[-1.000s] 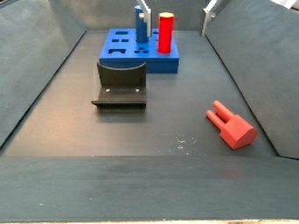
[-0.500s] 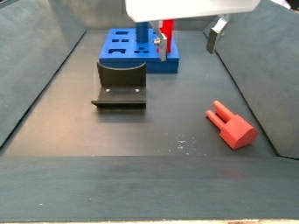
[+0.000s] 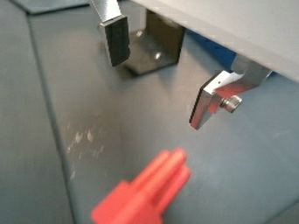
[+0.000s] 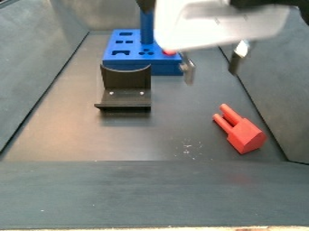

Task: Pick up the 3 prong object. Move up. Rotate the 3 prong object. Place the 3 prong object on the fixture. Regrasp the 3 prong object. Move to above the board. Insert the 3 prong object.
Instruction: Pick up the 3 prong object.

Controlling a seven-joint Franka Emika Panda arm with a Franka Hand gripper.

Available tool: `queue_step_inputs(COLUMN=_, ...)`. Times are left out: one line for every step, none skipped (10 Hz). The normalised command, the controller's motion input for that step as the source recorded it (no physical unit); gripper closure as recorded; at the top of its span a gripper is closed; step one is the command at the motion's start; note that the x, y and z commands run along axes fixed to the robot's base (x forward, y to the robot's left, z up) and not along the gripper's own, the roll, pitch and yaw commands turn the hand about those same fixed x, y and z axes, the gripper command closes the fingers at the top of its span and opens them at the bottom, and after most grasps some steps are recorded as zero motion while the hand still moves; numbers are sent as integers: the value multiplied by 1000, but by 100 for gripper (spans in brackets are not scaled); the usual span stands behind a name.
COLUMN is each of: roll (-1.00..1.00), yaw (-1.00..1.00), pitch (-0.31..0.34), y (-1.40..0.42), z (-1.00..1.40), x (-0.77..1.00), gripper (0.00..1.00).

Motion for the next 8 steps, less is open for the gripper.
queue_step_inputs(roll=0, yaw=126, pitch=0, y=246, z=-114, x=0, gripper=0)
queue_step_inputs(roll=0, yaw=23, pitch=0, y=186, z=-171, x=0, gripper=0)
queue_step_inputs(roll=11, yaw=0, pitch=0, y=471, z=-617, x=0, gripper=0)
queue_step_inputs(roll=99, yaw=0, pitch=-3, y=449, z=-791, x=-129, gripper=0)
queue_step_inputs(roll=114, yaw=0, pitch=3, y=200, z=-306, x=0, gripper=0)
queue_step_inputs(roll=-17, yaw=29, pitch=0, y=0, z=0, x=74, gripper=0)
queue_step_inputs(roll=161, yaw=57, pitch=0, y=123, z=-537, x=-43, gripper=0)
queue_step_inputs(roll=173, yaw=0, pitch=-17, y=303, z=-737, x=-243, gripper=0)
